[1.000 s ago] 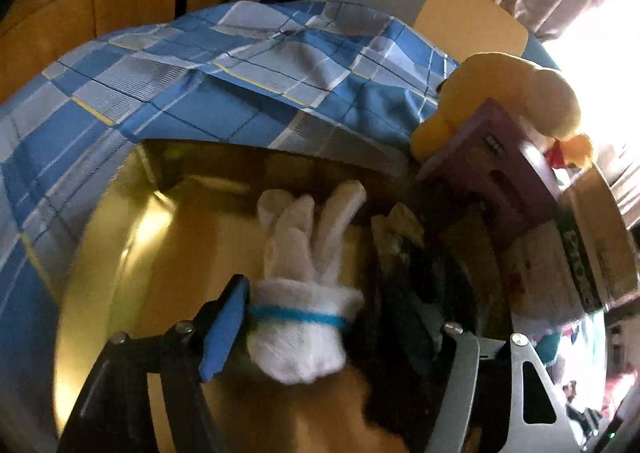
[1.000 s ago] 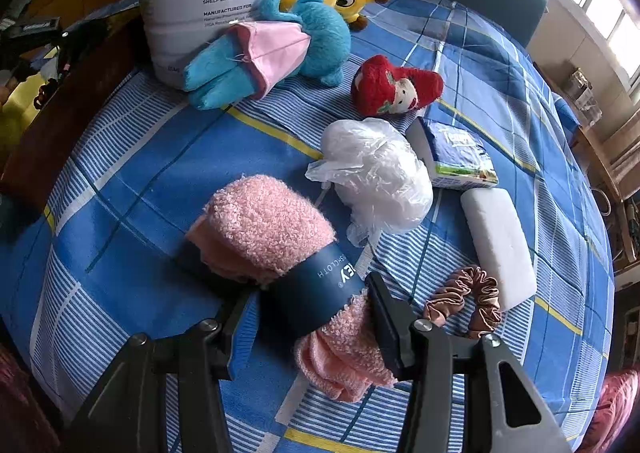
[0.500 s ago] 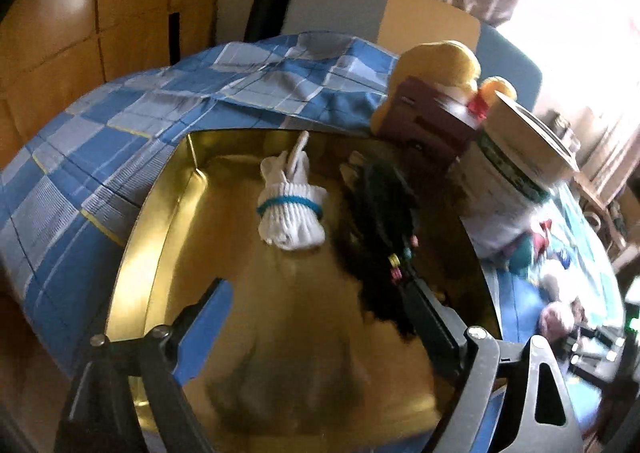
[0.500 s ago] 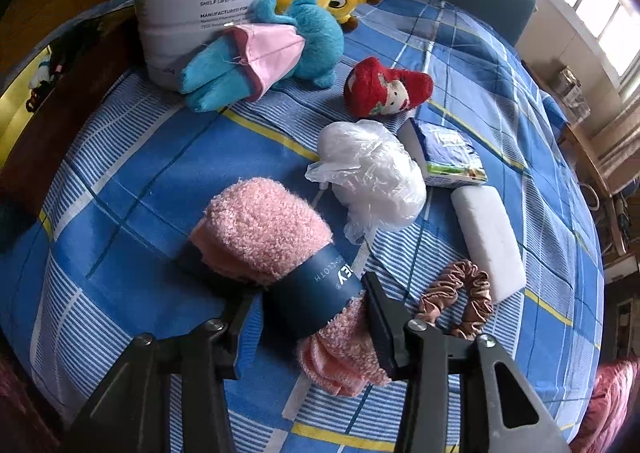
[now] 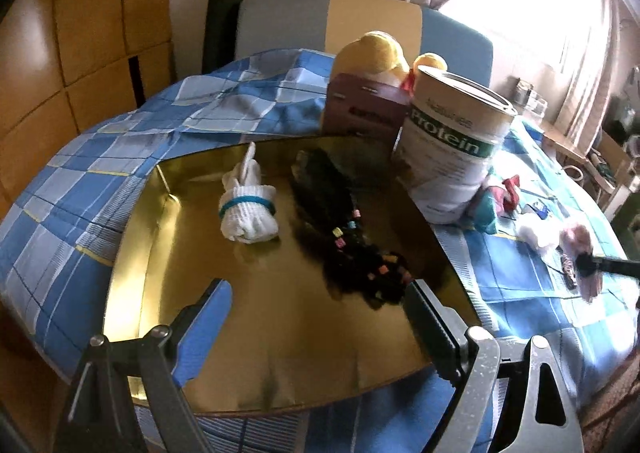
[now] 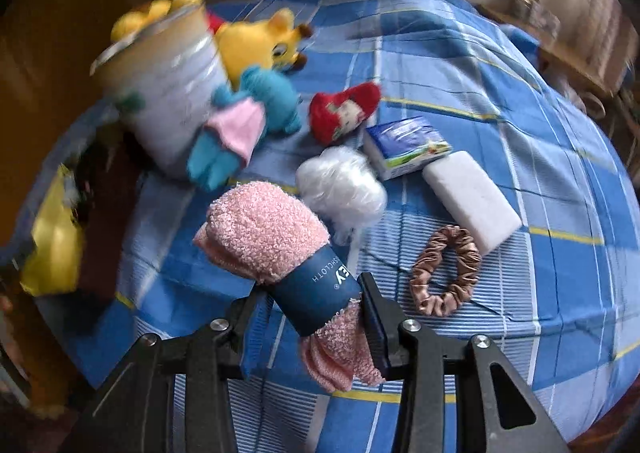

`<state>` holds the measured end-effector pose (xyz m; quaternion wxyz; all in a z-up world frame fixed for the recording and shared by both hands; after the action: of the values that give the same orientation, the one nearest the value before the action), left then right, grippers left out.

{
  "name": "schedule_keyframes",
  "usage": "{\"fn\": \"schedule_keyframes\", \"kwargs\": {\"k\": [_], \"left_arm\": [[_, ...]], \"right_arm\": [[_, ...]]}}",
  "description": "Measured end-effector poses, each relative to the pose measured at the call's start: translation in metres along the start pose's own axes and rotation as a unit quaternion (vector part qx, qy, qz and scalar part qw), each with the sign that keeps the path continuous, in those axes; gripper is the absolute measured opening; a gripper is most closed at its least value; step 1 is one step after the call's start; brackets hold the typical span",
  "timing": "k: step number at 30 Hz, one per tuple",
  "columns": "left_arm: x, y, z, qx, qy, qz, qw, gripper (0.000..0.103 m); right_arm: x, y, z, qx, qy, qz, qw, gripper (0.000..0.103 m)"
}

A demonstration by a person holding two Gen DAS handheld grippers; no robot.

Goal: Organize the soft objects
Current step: 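Lower the pink socks onto the gold tray and open the right tool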

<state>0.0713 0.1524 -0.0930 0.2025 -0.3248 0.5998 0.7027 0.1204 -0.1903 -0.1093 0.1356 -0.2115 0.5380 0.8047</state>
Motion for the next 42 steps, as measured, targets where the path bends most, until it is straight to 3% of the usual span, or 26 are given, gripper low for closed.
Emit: {"fn": "schedule_keyframes", "kwargs": {"k": [9, 16, 22, 26, 29, 32, 36, 40, 42], "left_arm": [[0.002, 0.000, -0.002, 0.010, -0.007, 0.002, 0.9999, 0.089], [0.006, -0.008, 0.006, 0.018, 0.002, 0.023, 0.9996, 0.089], [0.008, -0.005, 0.015, 0.025, 0.006, 0.021, 0.9994, 0.089], [0.008, -0.003, 0.021, 0.029, 0.013, 0.022, 0.9992, 0.089], [0.008, -0.002, 0.027, 0.025, 0.020, 0.022, 0.9993, 0.089], [0.008, -0.001, 0.036, 0.017, 0.030, 0.022, 0.9991, 0.089], [0.006, 0.000, 0.056, -0.001, 0.052, 0.020, 0.9984, 0.089], [0.002, 0.004, 0.087, -0.033, 0.087, 0.012, 0.9956, 0.089], [0.002, 0.005, 0.103, -0.051, 0.103, 0.011, 0.9933, 0.089]], "right_arm": [[-0.070, 0.019, -0.042, 0.003, -0.118, -0.064, 0.991, 0.043], [-0.138, -0.004, -0.047, 0.016, -0.140, -0.069, 0.988, 0.043], [-0.213, -0.022, 0.013, 0.012, -0.085, -0.091, 0.992, 0.043], [-0.258, -0.036, 0.083, -0.015, -0.033, -0.097, 0.995, 0.043], [-0.279, -0.045, 0.149, -0.058, 0.025, -0.098, 0.993, 0.043], [-0.270, -0.054, 0.223, -0.108, 0.112, -0.081, 0.985, 0.043], [-0.211, -0.070, 0.295, -0.150, 0.217, -0.026, 0.964, 0.043], [-0.131, -0.089, 0.324, -0.163, 0.284, 0.042, 0.944, 0.043], [-0.089, -0.102, 0.324, -0.157, 0.293, 0.077, 0.940, 0.043]]}}
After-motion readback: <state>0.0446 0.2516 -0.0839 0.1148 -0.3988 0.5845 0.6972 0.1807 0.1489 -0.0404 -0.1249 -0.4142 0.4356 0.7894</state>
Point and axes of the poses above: each gripper's, at about its wrist camera, not at the fingertips, and y roughly against the way its jaws point, z to its left, x to its underside, the point moved 10 cm from there along -y, roughly the way its jaws point, and after that the axes turned 12 degrees about -x, right-handed, at the moved point
